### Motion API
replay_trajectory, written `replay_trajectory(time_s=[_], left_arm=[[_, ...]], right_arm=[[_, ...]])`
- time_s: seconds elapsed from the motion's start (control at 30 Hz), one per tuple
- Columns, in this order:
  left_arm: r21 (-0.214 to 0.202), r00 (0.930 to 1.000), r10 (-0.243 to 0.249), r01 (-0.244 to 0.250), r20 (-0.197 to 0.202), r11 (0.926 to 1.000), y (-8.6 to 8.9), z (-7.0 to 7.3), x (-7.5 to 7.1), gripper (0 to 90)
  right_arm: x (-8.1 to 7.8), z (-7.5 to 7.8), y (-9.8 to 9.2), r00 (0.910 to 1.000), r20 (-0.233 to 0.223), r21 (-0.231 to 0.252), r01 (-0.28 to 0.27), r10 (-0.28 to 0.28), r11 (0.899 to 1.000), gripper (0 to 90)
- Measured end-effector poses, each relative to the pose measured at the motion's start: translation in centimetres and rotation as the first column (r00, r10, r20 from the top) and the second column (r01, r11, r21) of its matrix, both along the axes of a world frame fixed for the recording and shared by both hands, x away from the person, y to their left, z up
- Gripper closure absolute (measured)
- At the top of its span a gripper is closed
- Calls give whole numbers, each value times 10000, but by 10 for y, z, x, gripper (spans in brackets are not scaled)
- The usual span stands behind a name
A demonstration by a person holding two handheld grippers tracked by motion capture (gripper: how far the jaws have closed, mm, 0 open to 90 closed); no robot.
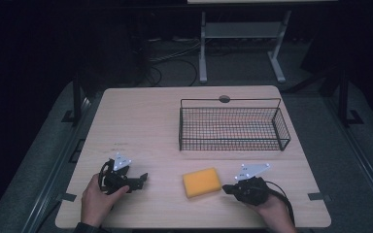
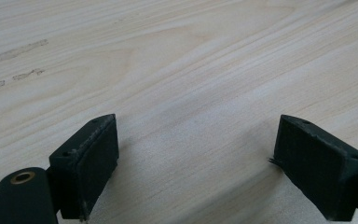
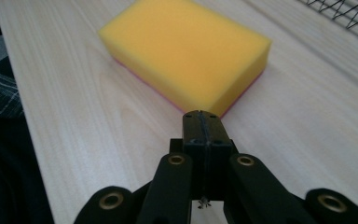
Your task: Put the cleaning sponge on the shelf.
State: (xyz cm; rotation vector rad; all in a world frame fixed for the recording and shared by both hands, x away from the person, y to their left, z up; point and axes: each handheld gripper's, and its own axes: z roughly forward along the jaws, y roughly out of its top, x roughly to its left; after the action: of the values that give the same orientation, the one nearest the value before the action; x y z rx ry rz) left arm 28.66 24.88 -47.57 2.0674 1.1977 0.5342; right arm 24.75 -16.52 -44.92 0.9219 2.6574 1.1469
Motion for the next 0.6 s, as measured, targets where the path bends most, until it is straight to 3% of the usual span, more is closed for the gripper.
replay_trajectory(time_s=[0.17, 0.6], left_arm=[[1, 10000, 2, -2, 2, 10000, 0, 0, 0, 129], [-3, 10000, 4, -4, -2, 10000, 0, 0, 0, 129]], right_arm=[[-3, -5, 5, 9998, -144, -81, -128, 127, 9999, 898], [12, -10, 12, 9998, -173, -250, -51, 47, 9997, 898]])
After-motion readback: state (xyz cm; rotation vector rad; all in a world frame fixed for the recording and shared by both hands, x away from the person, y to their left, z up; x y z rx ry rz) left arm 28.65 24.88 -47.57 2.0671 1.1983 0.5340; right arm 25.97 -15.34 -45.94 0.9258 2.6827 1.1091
